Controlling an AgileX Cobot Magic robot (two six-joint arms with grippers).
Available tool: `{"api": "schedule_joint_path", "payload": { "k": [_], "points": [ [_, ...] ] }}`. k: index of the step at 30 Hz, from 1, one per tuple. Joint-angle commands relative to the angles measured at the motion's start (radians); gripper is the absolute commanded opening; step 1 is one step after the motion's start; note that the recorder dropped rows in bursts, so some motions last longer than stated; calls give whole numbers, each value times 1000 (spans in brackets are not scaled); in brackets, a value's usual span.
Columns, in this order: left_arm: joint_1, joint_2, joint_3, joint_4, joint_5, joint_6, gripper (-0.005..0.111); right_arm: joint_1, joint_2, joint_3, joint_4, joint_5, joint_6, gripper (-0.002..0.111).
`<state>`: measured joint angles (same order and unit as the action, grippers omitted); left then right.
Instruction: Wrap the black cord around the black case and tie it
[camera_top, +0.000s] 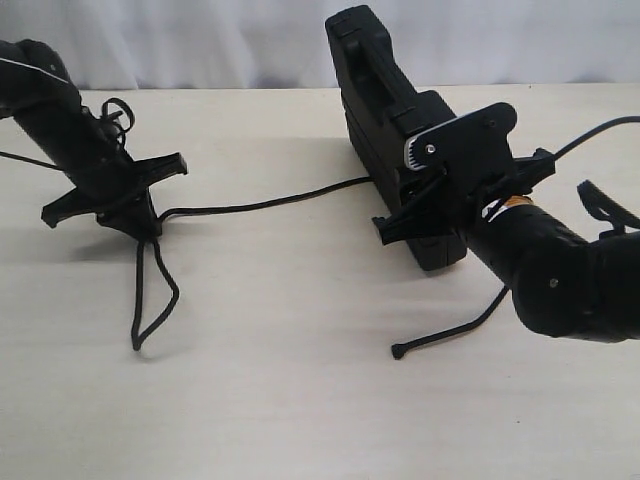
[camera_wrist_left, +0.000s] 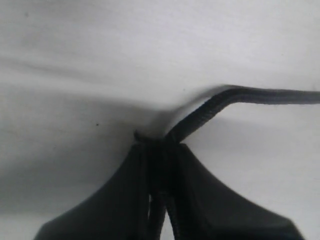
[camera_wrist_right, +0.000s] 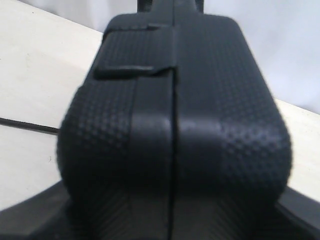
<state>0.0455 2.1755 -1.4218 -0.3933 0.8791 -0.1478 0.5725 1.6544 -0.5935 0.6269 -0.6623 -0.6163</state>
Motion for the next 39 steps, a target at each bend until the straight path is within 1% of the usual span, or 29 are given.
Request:
{"api": "schedule_joint_path", "payload": {
  "k": [1,8,13,18,25,29,37,38,39],
  "points": [
    [-1,0,2,-9,-2,-7,0,-7,7,2,8,70,4,4],
    [-1,0,2,23,-44,24,0,-7,7,2,8,70,4,4],
    [-1,0,2,13,-131,24,0,-7,7,2,8,70,4,4],
    [-1,0,2,9,-132,24,0,-7,7,2,8,70,4,4],
    [-2,0,2,12,-186,44,0,-7,7,2,8,70,4,4],
    [-2,0,2,-51,-179,148,0,-7,7,2,8,70,4,4],
    [-2,0,2,-272,-132,354,0,-7,7,2,8,70,4,4],
    [-7,0,2,-288,-130,365,1,-7,7,2,8,70,4,4],
    [-14,0,2,-302,-127,384,4,-7,7,2,8,70,4,4]
  ]
}}
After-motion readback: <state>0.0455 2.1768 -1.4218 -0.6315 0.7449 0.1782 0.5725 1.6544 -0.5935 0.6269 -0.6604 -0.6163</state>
